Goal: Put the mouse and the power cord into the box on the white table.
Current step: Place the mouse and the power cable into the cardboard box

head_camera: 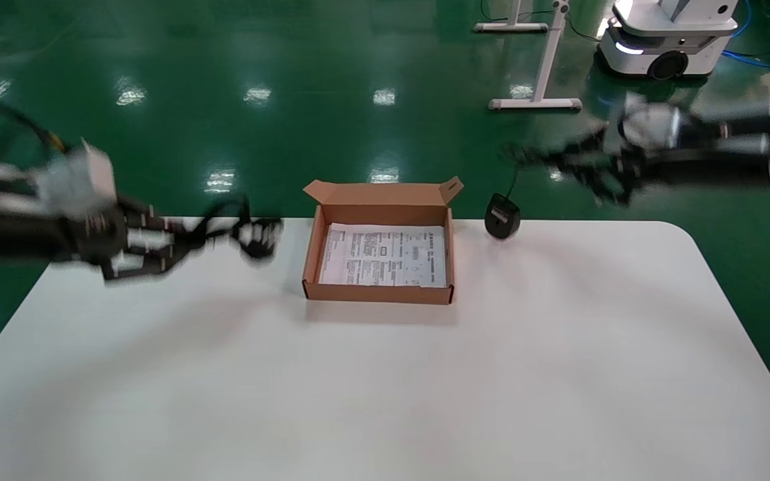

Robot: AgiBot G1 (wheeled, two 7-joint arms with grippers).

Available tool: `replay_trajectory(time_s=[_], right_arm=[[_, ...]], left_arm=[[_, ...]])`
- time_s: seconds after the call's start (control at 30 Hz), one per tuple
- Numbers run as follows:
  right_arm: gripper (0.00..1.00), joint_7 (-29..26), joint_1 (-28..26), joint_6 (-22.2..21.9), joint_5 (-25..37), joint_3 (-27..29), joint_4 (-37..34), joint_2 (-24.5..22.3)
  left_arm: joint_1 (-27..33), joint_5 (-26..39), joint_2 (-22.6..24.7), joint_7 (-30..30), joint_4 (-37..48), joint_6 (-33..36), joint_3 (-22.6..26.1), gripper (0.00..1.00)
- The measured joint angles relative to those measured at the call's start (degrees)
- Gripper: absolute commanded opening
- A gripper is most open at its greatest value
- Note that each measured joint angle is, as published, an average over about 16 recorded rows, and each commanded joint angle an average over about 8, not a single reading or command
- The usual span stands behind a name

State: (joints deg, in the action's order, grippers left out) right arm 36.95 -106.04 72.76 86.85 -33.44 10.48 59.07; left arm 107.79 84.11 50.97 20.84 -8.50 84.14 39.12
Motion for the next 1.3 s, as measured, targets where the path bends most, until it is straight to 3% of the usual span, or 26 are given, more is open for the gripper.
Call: replay_trajectory(time_s=[0.2, 0.43, 0.8, 1.03, 1.3], right_arm=[[0.00, -1.2, -0.5, -1.2, -1.6, 1.0, 4.5, 3.2], [0.00, -2.0, 2.7, -4.6, -1.7, 0.7, 7.2, 9.0], [0.00, -0.2, 7.8, -10.6, -0.1, -1.6, 5.5, 16.9], [0.00, 0.6, 7.4, -13.2, -1.3, -2.3, 4.5, 18.4], [0.00, 0.3, 5.0, -12.2, -3.8, -2.1, 3.6, 17.0]], left_arm=[[2.2, -4.9, 1.7, -2.4, -3.0, -5.1, -3.7, 0.00], [2.8, -7.3, 4.2, -3.6, -5.6, -12.2, -5.7, 0.00], [2.1, -6.2, 3.6, -3.8, -5.6, -13.8, -5.0, 0.00], [1.7, -5.3, 3.2, -3.8, -4.6, -13.6, -4.5, 0.00], [0.9, -5.2, 4.0, -3.6, -3.6, -13.4, -4.3, 0.00]])
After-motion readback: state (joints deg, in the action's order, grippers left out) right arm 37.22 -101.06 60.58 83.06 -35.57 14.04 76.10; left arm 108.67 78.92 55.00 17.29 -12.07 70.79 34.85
